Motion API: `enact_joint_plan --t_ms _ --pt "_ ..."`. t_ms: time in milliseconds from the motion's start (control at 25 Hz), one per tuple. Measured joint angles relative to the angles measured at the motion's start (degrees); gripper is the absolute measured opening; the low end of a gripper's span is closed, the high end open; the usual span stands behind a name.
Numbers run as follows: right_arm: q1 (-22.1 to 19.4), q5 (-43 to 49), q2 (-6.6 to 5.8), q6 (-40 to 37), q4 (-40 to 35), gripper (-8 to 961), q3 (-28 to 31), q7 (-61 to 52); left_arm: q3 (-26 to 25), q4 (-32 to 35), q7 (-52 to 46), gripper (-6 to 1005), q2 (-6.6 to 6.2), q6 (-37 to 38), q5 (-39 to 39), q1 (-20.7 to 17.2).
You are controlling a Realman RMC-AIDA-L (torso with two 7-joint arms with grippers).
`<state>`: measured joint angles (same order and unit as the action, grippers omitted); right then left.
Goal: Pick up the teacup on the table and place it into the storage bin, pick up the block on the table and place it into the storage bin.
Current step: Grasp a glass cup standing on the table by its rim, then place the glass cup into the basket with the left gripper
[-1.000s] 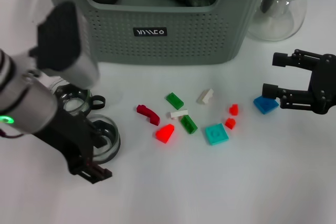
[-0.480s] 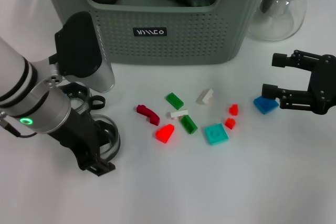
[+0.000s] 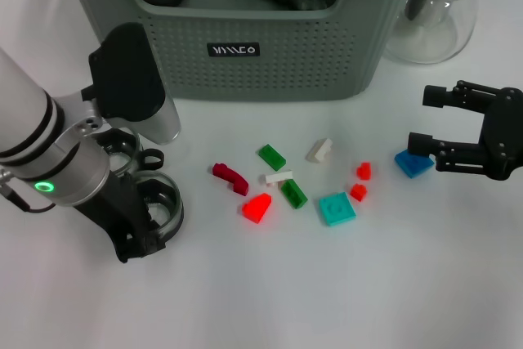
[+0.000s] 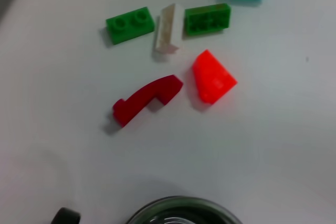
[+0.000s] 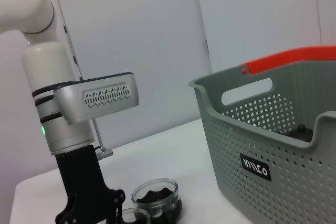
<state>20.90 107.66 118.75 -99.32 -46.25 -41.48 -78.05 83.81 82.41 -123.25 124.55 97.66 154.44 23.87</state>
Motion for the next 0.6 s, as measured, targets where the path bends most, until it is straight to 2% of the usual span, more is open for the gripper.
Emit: enact_joint_plan --t_ms 240,360,400,480,600 --pt "0.4 0.0 -0.02 0.0 0.0 858 0.0 0.0 -1.2 2.4 1.8 174 0.02 4.2 -2.7 -0.2" --pt "0.6 0.0 -0.02 -0.1 0.0 857 0.0 0.0 -5.0 2.7 4.1 69 -0.22 8.2 -5.8 0.7" --pt "0.6 0.0 -0.02 -0.2 0.0 857 0.0 0.0 -7.3 2.4 5.3 34 -0.24 9.6 -7.0 1.3" --pt "0.6 0.0 -0.02 -0.3 0.0 857 0.0 0.0 -12.2 0.9 8.5 35 -0.32 12.6 -10.1 2.6" --pt "0.6 0.0 -0.01 -0.4 0.0 857 0.0 0.0 -23.4 -5.5 14.8 36 -0.72 17.7 -17.3 5.8"
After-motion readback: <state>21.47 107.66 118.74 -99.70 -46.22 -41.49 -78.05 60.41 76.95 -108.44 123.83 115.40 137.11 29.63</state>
